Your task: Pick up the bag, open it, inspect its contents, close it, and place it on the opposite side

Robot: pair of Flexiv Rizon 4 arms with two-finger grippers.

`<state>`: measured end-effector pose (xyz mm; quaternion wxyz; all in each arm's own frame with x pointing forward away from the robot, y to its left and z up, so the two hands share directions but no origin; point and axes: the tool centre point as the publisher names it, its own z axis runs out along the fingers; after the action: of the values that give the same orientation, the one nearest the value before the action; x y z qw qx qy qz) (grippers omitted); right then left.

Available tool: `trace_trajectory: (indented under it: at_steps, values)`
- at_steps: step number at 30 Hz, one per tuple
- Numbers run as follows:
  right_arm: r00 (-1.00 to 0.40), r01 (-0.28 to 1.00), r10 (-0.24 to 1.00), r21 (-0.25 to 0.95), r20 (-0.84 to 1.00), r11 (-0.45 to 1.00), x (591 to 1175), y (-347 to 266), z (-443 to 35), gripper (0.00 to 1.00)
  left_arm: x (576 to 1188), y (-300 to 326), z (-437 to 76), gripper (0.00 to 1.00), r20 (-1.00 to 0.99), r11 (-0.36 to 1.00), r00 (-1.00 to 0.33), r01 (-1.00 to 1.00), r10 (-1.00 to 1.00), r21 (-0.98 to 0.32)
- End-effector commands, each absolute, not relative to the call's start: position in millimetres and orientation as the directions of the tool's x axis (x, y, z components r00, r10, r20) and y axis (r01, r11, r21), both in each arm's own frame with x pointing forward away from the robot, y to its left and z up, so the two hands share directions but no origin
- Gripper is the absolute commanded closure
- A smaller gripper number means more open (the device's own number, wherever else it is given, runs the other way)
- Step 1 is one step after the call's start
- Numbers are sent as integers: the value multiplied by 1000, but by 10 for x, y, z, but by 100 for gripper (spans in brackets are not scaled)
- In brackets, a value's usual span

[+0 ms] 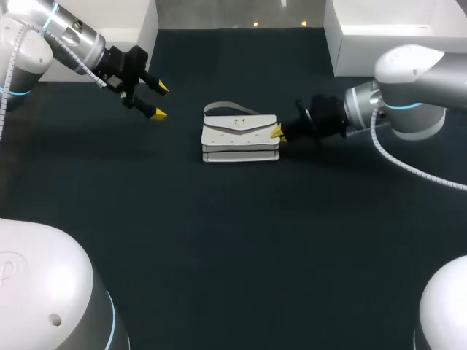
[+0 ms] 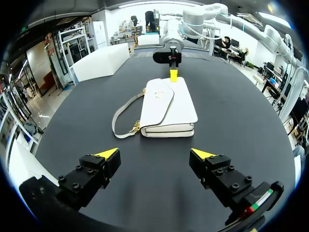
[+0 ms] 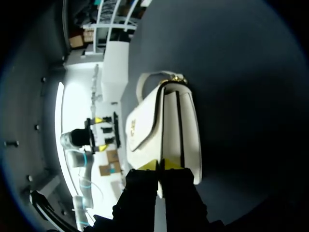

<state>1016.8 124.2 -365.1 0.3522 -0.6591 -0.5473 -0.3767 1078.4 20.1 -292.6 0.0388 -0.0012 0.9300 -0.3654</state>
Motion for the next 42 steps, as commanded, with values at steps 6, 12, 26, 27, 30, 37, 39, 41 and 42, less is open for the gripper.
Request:
trace_trajectory:
  at_steps: [6,12,26,27,30,37,39,41,42]
  values:
    - [112,989,455,-55,883,-137,10294,1366,-3692,100,10785,197,-2939,0,-74,731,-997,27,-32,-682]
    - [109,988,450,-48,886,-146,10406,1351,-3679,100,10785,197,-2939,0,-74,731,-997,27,-32,-682]
    - [118,985,436,-50,892,-165,10547,1219,-3699,100,10785,197,-2939,0,-74,731,-997,27,-32,-682]
    - [118,985,436,-49,892,-165,10555,1216,-3695,100,10785,197,-2939,0,-74,731,-997,27,-32,-682]
    - [116,985,433,-46,894,-167,10582,1213,-3683,100,10785,197,-2939,0,-74,731,-997,27,-32,-682]
    - [110,985,430,-40,896,-169,10607,1221,-3685,100,10785,197,-2939,0,-74,731,-997,27,-32,-682]
    - [109,985,431,-39,896,-169,10609,1221,-3684,100,10785,197,-2939,0,-74,731,-997,27,-32,-682]
    - [109,985,432,-39,895,-169,10610,1221,-3684,8,10785,197,-2939,0,-74,731,-997,27,-32,-682]
    - [109,985,433,-38,895,-169,10607,1216,-3677,0,10785,197,-2939,0,-74,731,-997,27,-32,-682]
